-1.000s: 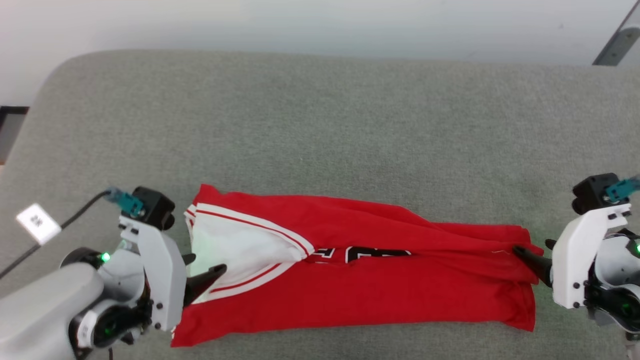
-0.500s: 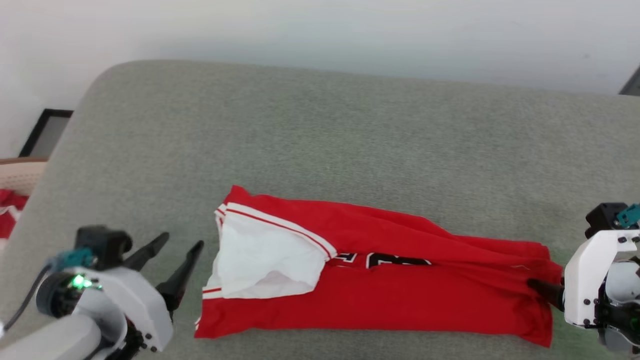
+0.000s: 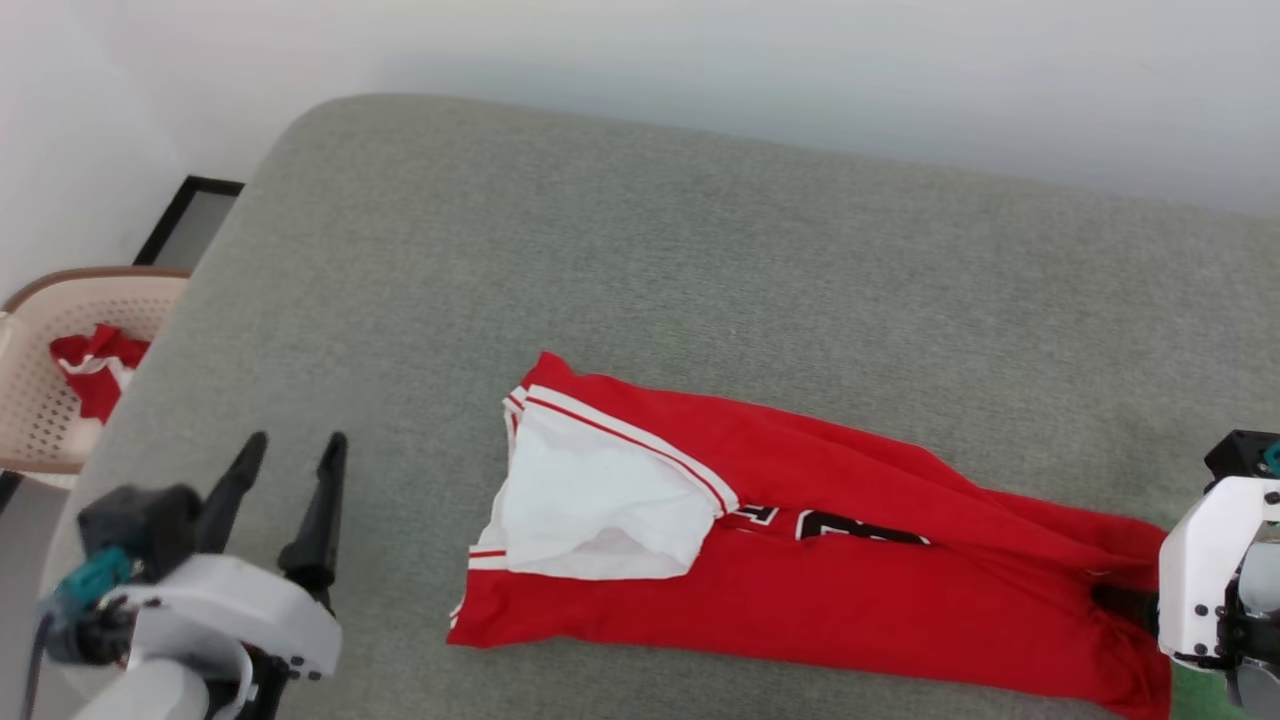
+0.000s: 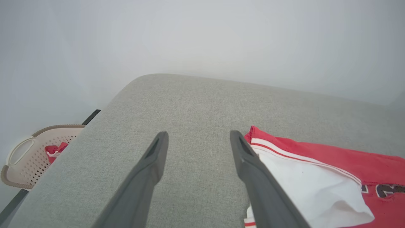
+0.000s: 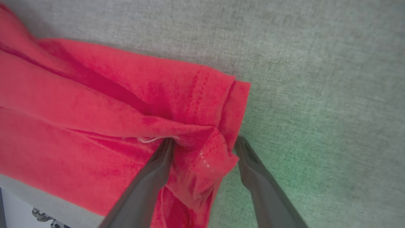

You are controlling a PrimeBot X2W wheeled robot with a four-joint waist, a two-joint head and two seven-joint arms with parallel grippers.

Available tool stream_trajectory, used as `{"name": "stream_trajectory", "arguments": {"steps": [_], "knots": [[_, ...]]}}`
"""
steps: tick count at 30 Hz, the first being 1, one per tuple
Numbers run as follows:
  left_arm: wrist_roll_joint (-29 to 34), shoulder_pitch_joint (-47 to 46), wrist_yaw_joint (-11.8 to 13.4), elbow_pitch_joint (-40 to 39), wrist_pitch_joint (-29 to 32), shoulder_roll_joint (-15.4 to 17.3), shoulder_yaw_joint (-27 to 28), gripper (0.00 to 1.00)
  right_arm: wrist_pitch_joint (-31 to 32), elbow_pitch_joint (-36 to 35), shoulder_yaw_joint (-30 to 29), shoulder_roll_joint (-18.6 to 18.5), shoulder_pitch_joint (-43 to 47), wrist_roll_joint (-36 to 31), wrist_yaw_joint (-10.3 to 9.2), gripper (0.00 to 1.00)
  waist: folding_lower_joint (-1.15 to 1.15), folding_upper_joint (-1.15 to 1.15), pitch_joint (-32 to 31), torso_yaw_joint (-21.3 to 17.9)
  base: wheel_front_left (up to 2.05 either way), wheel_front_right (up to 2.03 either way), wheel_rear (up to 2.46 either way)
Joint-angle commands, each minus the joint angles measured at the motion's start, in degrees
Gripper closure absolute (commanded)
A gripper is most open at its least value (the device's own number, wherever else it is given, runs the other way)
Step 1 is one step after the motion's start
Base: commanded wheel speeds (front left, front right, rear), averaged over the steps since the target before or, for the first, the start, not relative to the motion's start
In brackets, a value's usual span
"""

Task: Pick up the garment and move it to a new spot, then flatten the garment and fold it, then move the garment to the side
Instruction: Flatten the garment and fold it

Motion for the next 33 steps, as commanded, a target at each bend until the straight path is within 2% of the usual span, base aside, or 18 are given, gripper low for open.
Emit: {"name": "stream_trajectory", "arguments": {"steps": [1,2,3,8,13,21,28,33], "knots": [[2.09,2.5,-0.82,0.41,-0.02,-1.7,3.1,0.0,0.24,2.11,0.51,1.0,0.56,0.21,-0.09,0.53,0.0,0.0,0.02,0.77,0.0,0.0,0.0],[3.65,3.87,-1.68,0.64,-0.03,-2.77,5.06,0.0,0.51,2.76,0.69,1.06,0.5,0.33,-0.09,0.87,0.0,0.0,-0.02,0.91,0.0,0.0,0.0],[4.9,4.93,-2.41,0.77,-0.04,-4.08,7.15,0.0,0.77,3.14,1.15,1.06,0.56,0.58,-0.09,1.0,0.0,0.0,-0.06,1.05,0.0,0.0,0.0],[11.06,9.56,-6.41,1.18,-0.03,-9.67,16.72,0.0,-0.2,3.74,0.72,0.55,-0.34,1.11,-0.09,1.0,0.0,0.0,-0.34,1.17,0.0,0.0,0.0],[15.99,12.86,-10.62,1.79,-0.04,-14.35,23.84,0.0,-1.83,3.98,-0.59,-0.26,-2.32,1.59,-0.1,1.0,0.0,0.0,-0.49,0.73,0.0,0.0,0.0],[20.74,14.6,-15.51,3.84,-0.05,-19.15,29.32,0.0,-3.56,5.56,-4.91,-3.24,-3.94,0.36,-0.11,1.0,0.0,0.0,-0.31,-0.45,0.0,0.0,0.0],[23.87,14.63,-17.9,4.61,-0.04,-21.2,31.99,0.0,-5.31,7.29,-9.05,-7.53,-4.3,-4.13,-0.1,1.0,0.0,0.0,-0.21,-2.15,0.0,0.0,0.0],[25.22,14.77,-18.92,5.09,-0.04,-22.02,33.24,0.0,-4.68,6.56,-9.23,-7.84,-5.31,-4.34,-0.1,1.0,0.0,0.0,-0.32,-3.78,0.0,0.0,0.0]]}}
